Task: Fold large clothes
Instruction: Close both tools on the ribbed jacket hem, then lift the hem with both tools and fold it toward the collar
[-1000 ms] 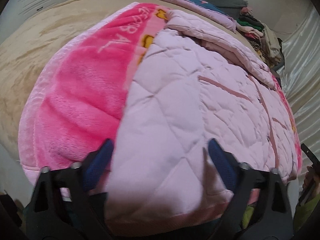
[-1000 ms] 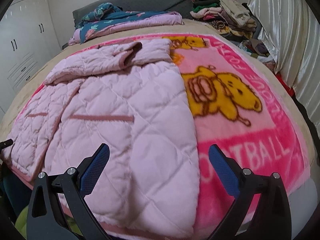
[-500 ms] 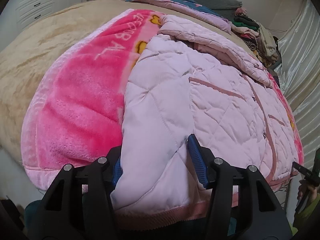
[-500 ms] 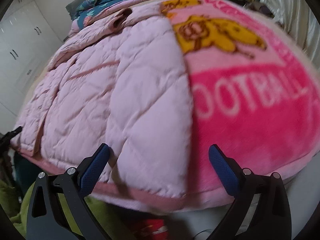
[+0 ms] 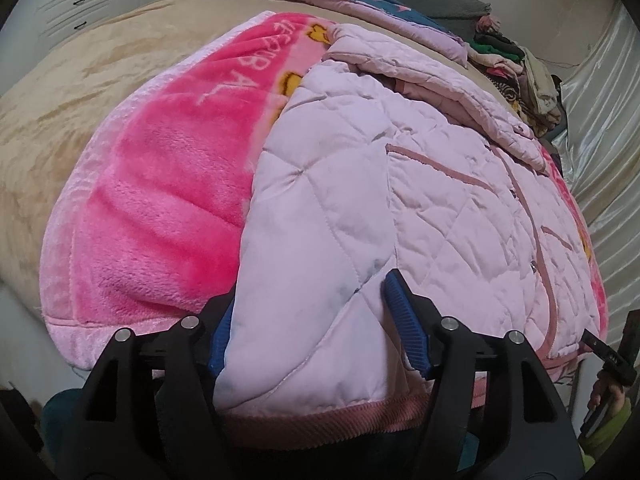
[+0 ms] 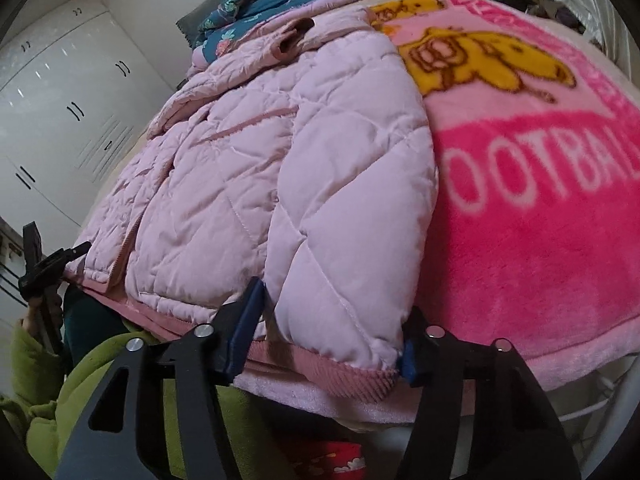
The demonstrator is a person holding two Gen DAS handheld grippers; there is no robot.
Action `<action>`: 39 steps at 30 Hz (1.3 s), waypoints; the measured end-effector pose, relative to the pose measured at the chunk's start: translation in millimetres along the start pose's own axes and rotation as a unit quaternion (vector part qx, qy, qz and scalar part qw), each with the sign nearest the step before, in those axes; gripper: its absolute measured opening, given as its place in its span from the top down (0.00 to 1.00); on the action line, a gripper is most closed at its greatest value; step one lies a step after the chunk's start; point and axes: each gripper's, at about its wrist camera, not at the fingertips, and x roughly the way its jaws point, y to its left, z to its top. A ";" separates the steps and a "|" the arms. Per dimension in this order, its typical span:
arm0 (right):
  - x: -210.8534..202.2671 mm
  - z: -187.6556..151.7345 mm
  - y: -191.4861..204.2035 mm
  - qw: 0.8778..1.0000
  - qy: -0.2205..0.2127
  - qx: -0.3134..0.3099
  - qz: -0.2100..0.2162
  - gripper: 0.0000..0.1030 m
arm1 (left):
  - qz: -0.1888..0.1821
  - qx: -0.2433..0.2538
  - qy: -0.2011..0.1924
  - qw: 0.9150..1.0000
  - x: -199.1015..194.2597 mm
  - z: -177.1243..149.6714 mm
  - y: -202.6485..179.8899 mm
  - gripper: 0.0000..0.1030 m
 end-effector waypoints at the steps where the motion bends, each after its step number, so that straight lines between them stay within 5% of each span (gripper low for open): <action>1: -0.7 0.5 4.6 1.000 0.000 -0.012 -0.007 0.44 | 0.002 -0.002 -0.002 1.000 -0.8 -0.1 -0.5 0.47; 2: -1.3 1.0 7.4 1.000 -0.001 -0.022 -0.011 0.47 | 0.003 -0.003 -0.003 1.000 -1.4 -0.3 -0.8 0.50; 4: -7.7 3.5 11.9 0.999 -0.012 -0.035 -0.005 0.70 | 0.003 -0.001 -0.008 1.000 -4.5 -0.5 -2.6 0.64; 7: -23.9 12.3 21.5 0.998 -0.039 -0.055 0.005 0.79 | -0.003 -0.001 -0.021 1.000 -12.1 1.5 -5.9 0.80; 17: -60.8 49.2 38.6 0.989 -0.115 -0.085 0.026 0.82 | -0.019 0.012 -0.060 0.998 -35.3 22.0 -26.3 0.86; 39: -84.7 99.9 50.6 0.984 -0.168 -0.051 0.041 0.83 | -0.028 0.025 -0.107 0.994 -58.3 74.5 -50.2 0.86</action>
